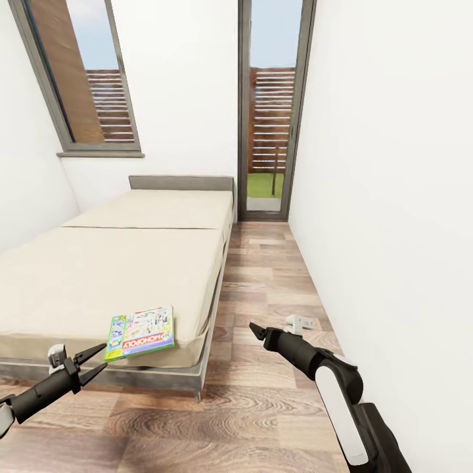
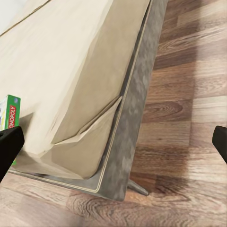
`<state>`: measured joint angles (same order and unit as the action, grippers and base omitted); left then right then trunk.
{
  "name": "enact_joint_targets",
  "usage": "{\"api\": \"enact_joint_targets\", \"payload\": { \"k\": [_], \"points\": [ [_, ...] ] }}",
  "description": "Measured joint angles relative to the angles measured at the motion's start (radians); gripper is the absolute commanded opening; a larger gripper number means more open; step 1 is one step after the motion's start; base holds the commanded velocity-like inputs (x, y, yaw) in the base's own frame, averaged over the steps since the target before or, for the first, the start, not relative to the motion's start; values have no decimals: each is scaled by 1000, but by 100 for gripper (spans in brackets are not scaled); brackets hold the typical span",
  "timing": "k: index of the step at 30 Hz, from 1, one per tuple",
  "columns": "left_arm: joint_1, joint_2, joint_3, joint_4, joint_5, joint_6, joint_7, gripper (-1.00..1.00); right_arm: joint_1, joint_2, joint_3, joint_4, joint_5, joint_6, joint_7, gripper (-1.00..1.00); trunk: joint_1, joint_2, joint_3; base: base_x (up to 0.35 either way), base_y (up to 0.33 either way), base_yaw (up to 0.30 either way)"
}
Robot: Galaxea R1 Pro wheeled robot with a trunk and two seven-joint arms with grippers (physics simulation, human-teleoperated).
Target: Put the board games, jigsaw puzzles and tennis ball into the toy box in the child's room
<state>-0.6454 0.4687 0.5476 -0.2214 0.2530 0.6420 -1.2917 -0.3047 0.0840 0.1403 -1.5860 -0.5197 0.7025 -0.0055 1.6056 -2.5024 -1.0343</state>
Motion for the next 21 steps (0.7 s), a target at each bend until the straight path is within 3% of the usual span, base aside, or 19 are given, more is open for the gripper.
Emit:
{"api": "enact_joint_targets", "payload": {
  "k": [21],
  "points": [
    [0, -2, 1, 0, 0, 0, 0, 100, 0, 0, 0, 0, 0, 0, 0, 100, 0, 0, 0, 0, -42, 0]
  ]
}}
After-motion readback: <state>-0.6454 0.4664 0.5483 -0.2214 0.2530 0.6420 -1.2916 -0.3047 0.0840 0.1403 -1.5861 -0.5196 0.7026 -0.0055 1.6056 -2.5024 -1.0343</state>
